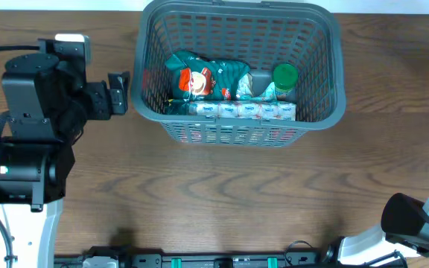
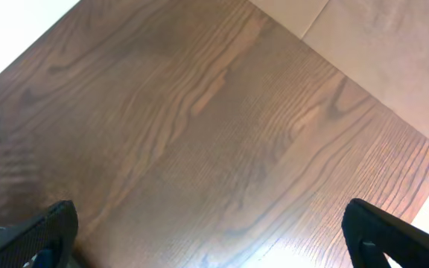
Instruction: Pack container
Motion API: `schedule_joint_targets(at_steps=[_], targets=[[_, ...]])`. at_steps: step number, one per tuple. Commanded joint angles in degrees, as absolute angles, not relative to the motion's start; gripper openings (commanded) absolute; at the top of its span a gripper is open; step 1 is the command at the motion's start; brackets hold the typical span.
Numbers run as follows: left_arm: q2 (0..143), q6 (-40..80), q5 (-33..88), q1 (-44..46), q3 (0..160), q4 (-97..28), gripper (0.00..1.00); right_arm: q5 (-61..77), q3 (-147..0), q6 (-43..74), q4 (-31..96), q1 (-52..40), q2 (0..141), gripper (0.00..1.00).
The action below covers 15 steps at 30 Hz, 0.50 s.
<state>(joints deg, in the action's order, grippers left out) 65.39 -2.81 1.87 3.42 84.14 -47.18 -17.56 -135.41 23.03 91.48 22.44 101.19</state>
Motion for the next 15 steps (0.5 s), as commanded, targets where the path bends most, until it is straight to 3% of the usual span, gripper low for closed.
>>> schedule_joint_targets(at_steps=[1,15], targets=[[62.5,-2.9,0.3,3.2,84.7,-45.3,0.98,-18.0,-135.7,23.6,91.5,23.0,101.0,0.99],[43.1,-3.3,-4.8,2.4,83.8,-41.1,0.99,-18.0,-135.7,23.6,91.5,23.0,101.1,0.99]])
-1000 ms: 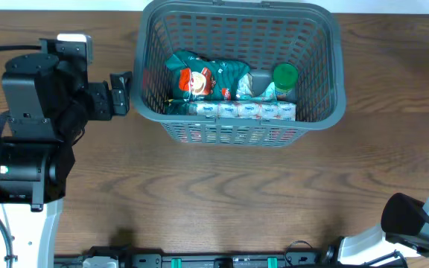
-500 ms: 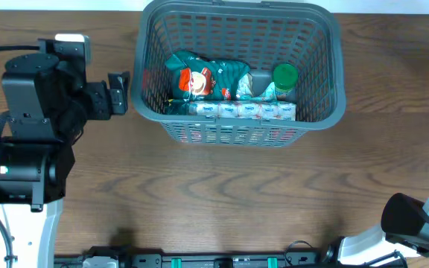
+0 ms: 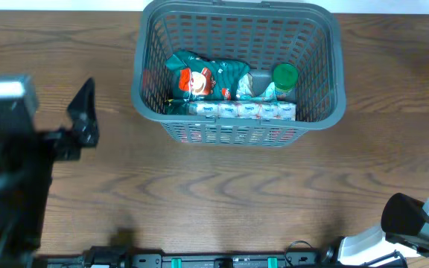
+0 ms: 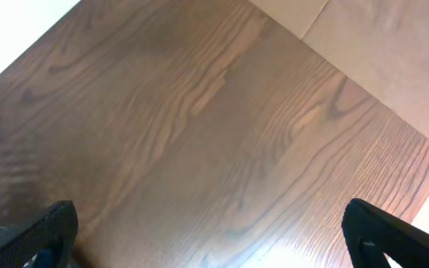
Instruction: Pack container
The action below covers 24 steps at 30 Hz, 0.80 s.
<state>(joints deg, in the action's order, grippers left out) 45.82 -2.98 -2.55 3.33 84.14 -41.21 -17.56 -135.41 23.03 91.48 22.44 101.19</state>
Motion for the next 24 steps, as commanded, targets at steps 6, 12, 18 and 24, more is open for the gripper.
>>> schedule_joint_targets(at_steps=[6,12,18,24], targets=[[34.2,-1.6,-4.8,0.1,76.7,-41.0,0.99,-18.0,-135.7,23.6,91.5,23.0,101.1,0.99],[25.7,4.4,-4.7,-2.8,64.1,-38.9,0.99,-18.0,-135.7,23.6,91.5,22.9,101.1,0.99],[17.4,5.7,-1.7,-4.4,46.1,-28.5,0.99,-18.0,-135.7,23.6,91.5,22.9,101.0,0.99],[11.6,11.6,-1.7,-4.5,30.7,-19.3,0.99,-18.0,-135.7,23.6,91.5,23.0,101.1,0.99]])
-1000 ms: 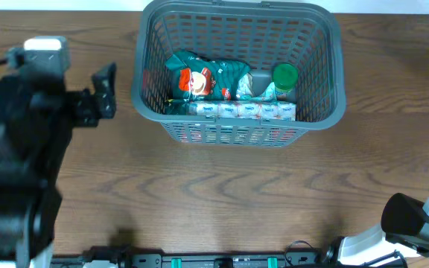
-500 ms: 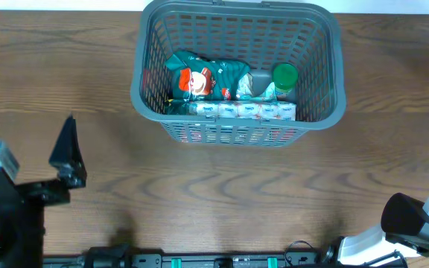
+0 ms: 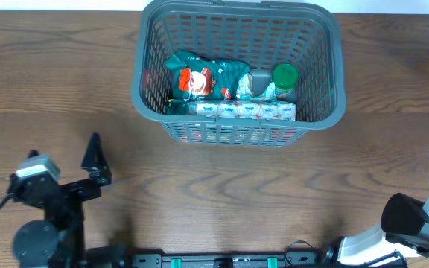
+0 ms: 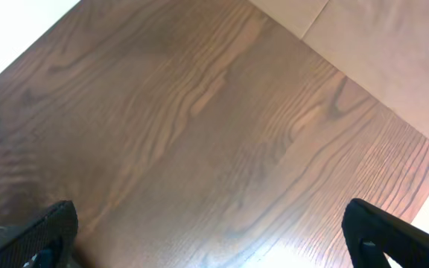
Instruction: Pack container
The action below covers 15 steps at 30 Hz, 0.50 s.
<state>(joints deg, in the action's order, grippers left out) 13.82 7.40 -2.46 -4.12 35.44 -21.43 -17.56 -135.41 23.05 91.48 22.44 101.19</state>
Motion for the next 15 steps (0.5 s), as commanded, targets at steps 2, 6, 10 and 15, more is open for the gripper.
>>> schedule_joint_targets(at_steps=[2,6,10,15], targets=[[10.3,13.6,-1.7,-4.5,26.6,-16.6,0.99,-18.0,-135.7,23.6,91.5,22.9,101.1,0.99],[8.8,14.3,-0.8,-4.5,21.5,-13.8,0.99,-18.0,-135.7,23.6,91.5,22.9,101.1,0.99],[7.7,14.3,-0.4,-4.5,18.3,-13.7,0.99,-18.0,-135.7,23.6,91.5,23.0,101.0,0.99],[6.0,14.2,0.0,-4.5,14.5,-13.8,0.99,-18.0,-135.7,23.6,91.5,23.0,101.1,0.99]])
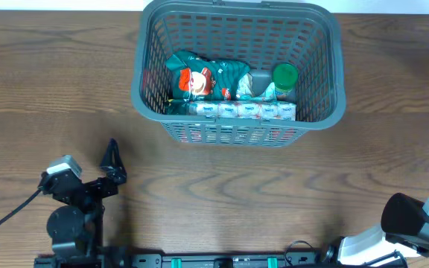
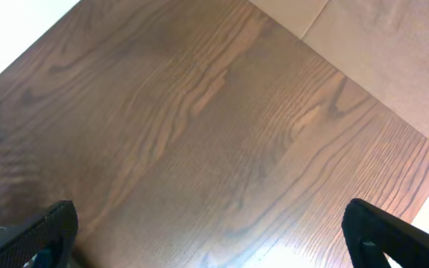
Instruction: Pack container
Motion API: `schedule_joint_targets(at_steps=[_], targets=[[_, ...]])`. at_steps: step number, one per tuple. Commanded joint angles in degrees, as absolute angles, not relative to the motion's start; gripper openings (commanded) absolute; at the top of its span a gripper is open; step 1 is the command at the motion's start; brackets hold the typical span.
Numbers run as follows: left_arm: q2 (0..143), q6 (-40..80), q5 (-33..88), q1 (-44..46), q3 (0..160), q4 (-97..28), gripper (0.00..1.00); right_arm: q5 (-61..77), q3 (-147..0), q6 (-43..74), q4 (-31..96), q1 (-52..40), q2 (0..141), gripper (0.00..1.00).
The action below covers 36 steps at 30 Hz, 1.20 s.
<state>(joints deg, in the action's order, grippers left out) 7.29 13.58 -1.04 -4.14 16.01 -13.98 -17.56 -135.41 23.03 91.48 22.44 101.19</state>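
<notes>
The grey plastic basket (image 1: 238, 67) stands at the back middle of the wooden table. Inside lie a green snack bag (image 1: 199, 78), a green-capped bottle (image 1: 284, 77) and a row of white-and-blue packets (image 1: 244, 110). My left gripper (image 1: 114, 164) is folded low at the front left, far from the basket, its fingers apart and holding nothing. In the right wrist view my right gripper (image 2: 211, 238) is wide open over bare wood, with only the dark fingertips (image 2: 51, 227) showing at the lower corners.
The left arm's base (image 1: 69, 227) sits at the front left edge. The right arm's body (image 1: 415, 223) fills the front right corner. A pale floor (image 2: 393, 52) shows beyond the table edge in the right wrist view.
The left arm has moved a little right and nearer to the front edge, folding lower. Neither the basket, its contents nor the right gripper has changed.
First the left gripper was beside the basket's left wall, holding nothing. Then it stood further left and nearer the front. After that it was folded down by the front left edge, and now it sits low there. The right arm stayed still throughout.
</notes>
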Motion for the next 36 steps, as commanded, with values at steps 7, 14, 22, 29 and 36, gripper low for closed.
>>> schedule_joint_targets(at_steps=[7,14,22,29,36], targets=[[2.3,14.1,1.1,-4.5,9.8,-13.8,0.99,-18.0,-135.7,23.6,91.5,23.0,101.0,0.99],[1.3,14.0,1.1,-4.4,8.2,-14.0,0.99,-18.0,-135.7,23.6,91.5,23.0,101.1,0.99],[1.2,10.1,4.5,-4.4,5.9,-14.0,0.99,-18.0,-135.7,23.6,91.5,23.0,101.1,0.99],[0.4,5.9,4.5,-4.4,5.1,-14.0,0.99,-18.0,-135.7,23.6,91.5,23.0,101.1,0.99],[0.1,3.2,4.5,-4.4,4.5,-14.5,0.99,-18.0,-135.7,23.6,91.5,23.0,101.1,0.99]])
